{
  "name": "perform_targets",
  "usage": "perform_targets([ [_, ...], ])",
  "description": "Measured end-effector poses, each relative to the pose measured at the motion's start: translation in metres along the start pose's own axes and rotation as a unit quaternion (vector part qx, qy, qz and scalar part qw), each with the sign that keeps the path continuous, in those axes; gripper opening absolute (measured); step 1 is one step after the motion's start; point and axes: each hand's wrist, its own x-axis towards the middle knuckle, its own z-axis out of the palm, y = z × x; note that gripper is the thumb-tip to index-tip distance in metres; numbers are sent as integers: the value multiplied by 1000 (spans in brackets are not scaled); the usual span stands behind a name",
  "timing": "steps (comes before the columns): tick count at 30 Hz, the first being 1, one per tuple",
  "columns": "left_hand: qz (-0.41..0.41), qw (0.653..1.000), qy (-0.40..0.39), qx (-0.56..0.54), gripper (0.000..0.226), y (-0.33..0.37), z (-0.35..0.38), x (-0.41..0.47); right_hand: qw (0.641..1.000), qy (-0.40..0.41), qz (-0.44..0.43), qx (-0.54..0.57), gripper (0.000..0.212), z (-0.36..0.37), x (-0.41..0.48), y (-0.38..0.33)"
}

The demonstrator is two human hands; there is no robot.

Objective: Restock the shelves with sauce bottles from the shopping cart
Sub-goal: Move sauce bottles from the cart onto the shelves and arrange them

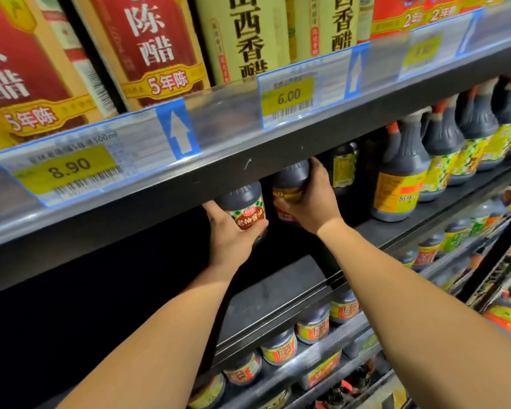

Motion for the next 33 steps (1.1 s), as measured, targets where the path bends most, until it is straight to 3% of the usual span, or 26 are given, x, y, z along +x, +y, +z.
perform_targets([
  [4,-12,999,14,28,90,-2,5,10,1000,-17,-13,-4,102,0,9,0],
  [15,-27,998,17,61,107,-2,10,21,1000,-16,-3,-23,96,4,13,-1],
  [20,-23,998,3,60,107,3,5,20,999,-26,29,-6,115,1,11,-7],
  [24,-15,998,-35,45,123,5,-8,10,998,-37,49,0,127,-9,-9,-10],
  [27,4,998,-37,41,127,5,-20,-13,999,-11,42,-11,121,-26,-40,-13],
  [33,36,996,-85,4,111,25,-17,-63,990,62,24,-126,93,-74,-92,-29],
])
